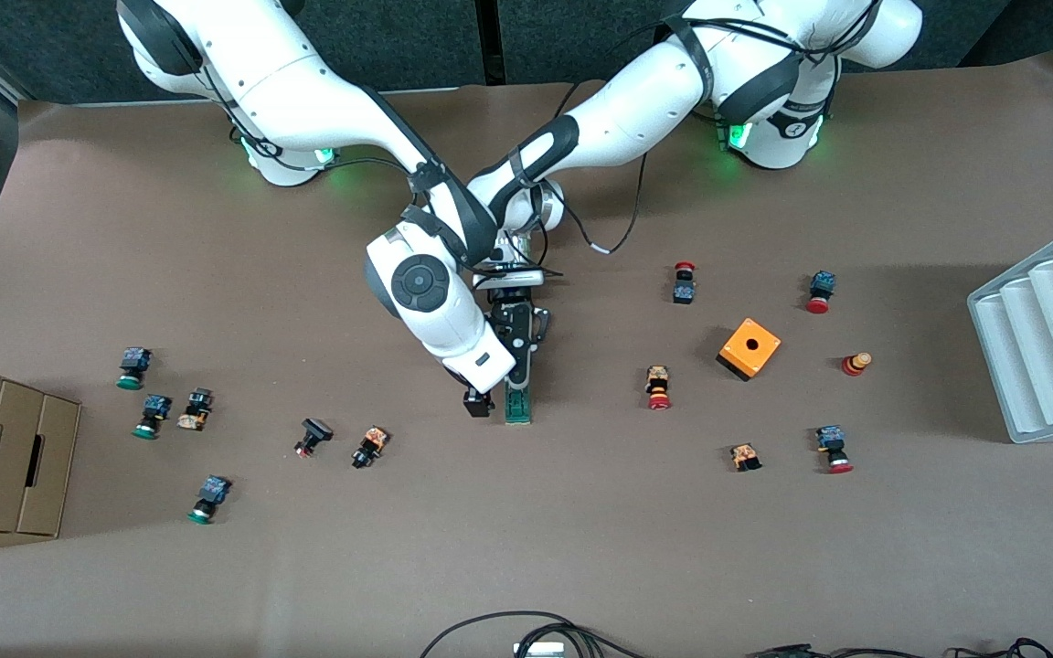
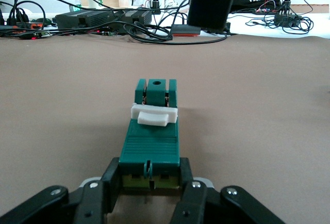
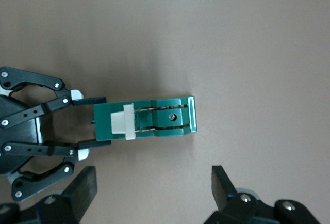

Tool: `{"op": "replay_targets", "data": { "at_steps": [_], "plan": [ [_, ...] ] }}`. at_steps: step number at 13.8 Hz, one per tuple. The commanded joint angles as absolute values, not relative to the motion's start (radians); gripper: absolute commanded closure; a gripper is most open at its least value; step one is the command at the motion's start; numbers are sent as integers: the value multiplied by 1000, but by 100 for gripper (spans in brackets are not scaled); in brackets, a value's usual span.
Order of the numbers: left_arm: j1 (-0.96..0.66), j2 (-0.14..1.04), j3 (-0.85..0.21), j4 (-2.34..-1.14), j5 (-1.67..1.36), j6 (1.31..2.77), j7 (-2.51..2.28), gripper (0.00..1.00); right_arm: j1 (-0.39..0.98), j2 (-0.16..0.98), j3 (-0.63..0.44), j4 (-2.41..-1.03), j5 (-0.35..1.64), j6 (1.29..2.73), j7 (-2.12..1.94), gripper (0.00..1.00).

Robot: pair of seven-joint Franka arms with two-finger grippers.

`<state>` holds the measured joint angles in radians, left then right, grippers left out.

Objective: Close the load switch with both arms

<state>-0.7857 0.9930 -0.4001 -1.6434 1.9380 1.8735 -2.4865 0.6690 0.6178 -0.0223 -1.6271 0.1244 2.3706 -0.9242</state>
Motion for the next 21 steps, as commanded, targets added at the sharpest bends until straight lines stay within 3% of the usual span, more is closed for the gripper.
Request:
{"op": "replay_targets", "data": {
  "at_steps": [1, 5, 6, 7, 8, 13, 14, 15, 16, 17, 19, 21],
  "plan": [
    [-802, 1005, -388, -1632, 1944, 1871, -2500, 56, 686, 647, -34, -1612, 115, 2417, -907, 1],
    [-801, 1003, -388, -1631, 1944, 1871, -2500, 48, 730, 676, -58, -1612, 115, 2460, -905, 1],
    [-801, 1002, -388, -1631, 1942, 1871, -2499, 41, 739, 680, -61, -1612, 115, 2461, -896, 1],
    [-801, 1002, -388, -1632, 1944, 1871, -2490, 7, 744, 687, -61, -1612, 115, 2462, -872, 1],
    [-799, 1003, -387, -1637, 1947, 1871, -2481, 2, 750, 695, -61, -1612, 115, 2464, -858, 1],
    [-796, 989, -390, -1612, 1875, 1881, -2500, 0, 756, 712, -67, -1612, 114, 2494, -856, 1],
    [-799, 989, -390, -1612, 1870, 1879, -2490, 1, 756, 713, -67, -1612, 114, 2496, -856, 1],
    [-799, 991, -390, -1612, 1871, 1879, -2488, 14, 756, 715, -67, -1612, 114, 2496, -856, 1],
    [-801, 994, -390, -1612, 1871, 1879, -2496, 36, 756, 718, -67, -1612, 114, 2497, -856, 1],
    [-802, 994, -390, -1614, 1870, 1878, -2500, 44, 756, 719, -67, -1612, 114, 2497, -856, 1],
    [-802, 996, -390, -1614, 1871, 1879, -2502, 51, 758, 719, -67, -1612, 114, 2497, -856, 1],
    [-802, 996, -390, -1614, 1871, 1879, -2503, 66, 758, 722, -67, -1612, 115, 2508, -854, 1]
  ]
}}
